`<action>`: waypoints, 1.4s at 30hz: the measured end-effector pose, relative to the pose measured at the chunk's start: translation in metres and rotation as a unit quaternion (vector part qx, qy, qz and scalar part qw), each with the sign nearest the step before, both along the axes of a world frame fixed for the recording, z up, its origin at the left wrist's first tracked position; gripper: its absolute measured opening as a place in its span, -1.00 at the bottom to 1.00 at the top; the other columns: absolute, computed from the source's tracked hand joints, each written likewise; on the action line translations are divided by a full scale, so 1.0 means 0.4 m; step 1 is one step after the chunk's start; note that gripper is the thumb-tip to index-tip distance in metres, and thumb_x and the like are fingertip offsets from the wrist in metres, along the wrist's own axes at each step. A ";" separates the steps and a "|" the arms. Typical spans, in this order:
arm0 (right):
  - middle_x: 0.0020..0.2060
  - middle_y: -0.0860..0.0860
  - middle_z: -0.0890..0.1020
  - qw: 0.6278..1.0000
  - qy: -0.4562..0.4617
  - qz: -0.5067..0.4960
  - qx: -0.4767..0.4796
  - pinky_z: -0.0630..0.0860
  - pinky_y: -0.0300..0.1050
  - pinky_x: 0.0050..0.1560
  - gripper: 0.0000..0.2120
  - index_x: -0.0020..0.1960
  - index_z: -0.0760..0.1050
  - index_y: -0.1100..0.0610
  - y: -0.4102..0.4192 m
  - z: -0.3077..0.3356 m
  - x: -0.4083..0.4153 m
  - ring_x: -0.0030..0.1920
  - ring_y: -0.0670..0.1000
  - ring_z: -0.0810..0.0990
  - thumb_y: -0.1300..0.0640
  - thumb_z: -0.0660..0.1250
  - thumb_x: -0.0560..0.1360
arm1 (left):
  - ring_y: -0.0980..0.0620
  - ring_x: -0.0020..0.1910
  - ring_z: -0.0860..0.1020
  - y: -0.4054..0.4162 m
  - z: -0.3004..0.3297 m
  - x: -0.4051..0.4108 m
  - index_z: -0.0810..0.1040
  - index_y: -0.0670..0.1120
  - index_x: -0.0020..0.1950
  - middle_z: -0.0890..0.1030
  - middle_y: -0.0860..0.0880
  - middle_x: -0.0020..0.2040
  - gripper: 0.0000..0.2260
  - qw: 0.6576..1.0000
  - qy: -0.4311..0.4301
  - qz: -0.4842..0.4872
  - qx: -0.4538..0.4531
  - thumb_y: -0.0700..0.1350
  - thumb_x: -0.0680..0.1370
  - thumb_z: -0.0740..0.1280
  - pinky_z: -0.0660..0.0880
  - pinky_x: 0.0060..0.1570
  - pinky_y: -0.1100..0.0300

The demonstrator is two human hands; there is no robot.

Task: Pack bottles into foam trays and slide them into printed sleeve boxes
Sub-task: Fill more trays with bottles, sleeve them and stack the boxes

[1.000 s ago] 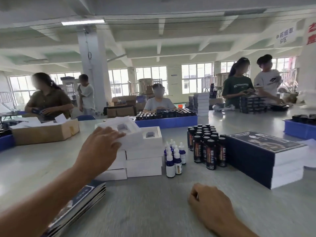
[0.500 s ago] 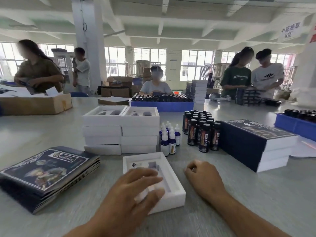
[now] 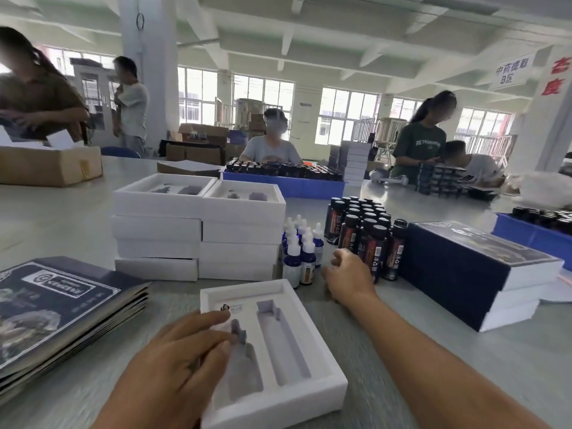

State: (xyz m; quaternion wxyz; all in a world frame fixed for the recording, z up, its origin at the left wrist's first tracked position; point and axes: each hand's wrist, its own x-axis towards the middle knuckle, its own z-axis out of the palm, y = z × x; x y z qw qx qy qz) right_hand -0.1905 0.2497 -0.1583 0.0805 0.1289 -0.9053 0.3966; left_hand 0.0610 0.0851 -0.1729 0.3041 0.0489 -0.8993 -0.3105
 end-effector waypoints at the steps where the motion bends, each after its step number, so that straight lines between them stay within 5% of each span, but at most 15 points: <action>1: 0.32 0.04 0.56 1.000 -0.002 0.002 0.001 0.48 -0.09 0.14 -0.47 0.50 0.31 0.13 -0.010 -0.001 -0.018 0.24 0.07 0.55 0.17 0.31 0.55 | 0.48 0.18 0.36 0.001 0.002 -0.004 0.48 0.59 -0.22 0.28 0.70 0.12 -0.70 1.000 0.003 -0.003 -0.003 0.11 0.50 0.33 0.26 0.04 0.55; 7: 0.28 0.13 0.57 0.999 -0.016 0.024 0.020 0.50 0.07 0.22 -0.49 0.45 0.30 0.18 -0.063 0.007 -0.106 0.25 0.19 0.54 0.09 0.29 0.55 | 0.25 0.15 0.53 -0.005 0.002 -0.019 0.62 0.38 -0.19 0.49 0.55 0.08 -0.76 0.999 0.042 -0.025 0.008 0.27 0.27 0.19 0.42 0.08 0.41; 12: 0.08 0.17 0.66 1.000 0.012 -0.002 0.027 0.52 0.01 0.01 -0.79 0.11 0.47 0.13 -0.077 -0.003 -0.133 0.07 0.21 0.61 0.03 0.26 0.56 | 0.17 0.06 0.61 -0.008 0.000 -0.026 0.68 0.24 -0.26 0.56 0.45 0.06 -0.76 0.997 0.073 -0.018 0.004 0.18 0.29 0.21 0.36 0.14 0.50; 18: -0.12 0.21 0.69 1.000 0.001 -0.025 -0.012 0.60 0.07 -0.06 -0.78 0.03 0.54 0.22 -0.029 0.001 -0.087 -0.11 0.21 0.67 0.07 0.36 0.51 | 0.35 0.35 0.30 -0.016 -0.004 -0.028 0.64 0.29 -0.21 0.48 0.47 0.14 -0.77 1.000 0.021 -0.013 0.006 0.17 0.34 0.19 0.17 0.24 0.51; 22: -0.40 0.12 0.65 0.995 -0.055 0.001 -0.084 0.46 -0.17 -0.55 -0.88 -0.05 0.56 0.22 0.062 0.036 0.026 -0.56 0.01 0.53 0.27 0.46 0.44 | 0.54 0.36 0.06 -0.006 -0.007 -0.019 0.55 0.30 0.02 0.33 0.50 0.20 -0.78 0.999 -0.012 -0.034 -0.021 -0.04 0.59 0.24 -0.01 0.26 0.60; 27: -0.26 -0.02 0.71 0.988 -0.037 0.130 -0.077 0.47 -0.26 -0.47 -0.80 0.04 0.59 0.01 0.112 0.121 0.243 -0.46 -0.14 0.57 0.02 0.49 0.45 | 0.38 0.19 0.37 -0.004 -0.011 0.001 0.47 0.21 0.30 0.44 0.34 0.23 -0.73 0.999 -0.007 -0.007 0.035 0.01 0.62 0.17 0.32 0.20 0.34; 31: -0.25 -0.11 0.71 0.970 -0.031 0.233 0.060 0.44 -0.29 -0.40 -0.52 0.27 0.36 -0.24 0.075 0.120 0.392 -0.42 -0.21 0.59 -0.14 0.48 0.43 | 0.32 0.27 0.28 0.000 -0.012 0.000 0.37 0.17 0.41 0.38 0.21 0.39 -0.64 1.000 -0.024 0.004 -0.011 0.03 0.61 0.17 0.23 0.25 0.32; 37: -0.27 -0.18 0.67 0.951 0.052 0.239 0.191 0.54 -0.21 -0.23 -0.44 0.31 0.44 -0.30 0.040 0.089 0.448 -0.26 -0.19 0.61 -0.42 0.23 0.34 | 0.28 0.39 0.19 -0.003 -0.015 -0.004 0.45 0.10 0.39 0.40 0.16 0.41 -0.66 0.998 -0.027 -0.008 -0.052 0.04 0.64 0.11 0.07 0.33 0.35; 42: -0.24 -0.21 0.62 0.924 0.082 0.275 0.252 0.40 -0.28 -0.28 -0.42 0.33 0.41 -0.36 0.038 0.093 0.453 -0.23 -0.23 0.56 -0.48 0.11 0.36 | 0.24 0.40 0.20 -0.008 -0.018 -0.007 0.46 0.10 0.38 0.41 0.17 0.40 -0.66 0.998 -0.025 -0.004 -0.057 0.05 0.64 0.11 0.07 0.32 0.34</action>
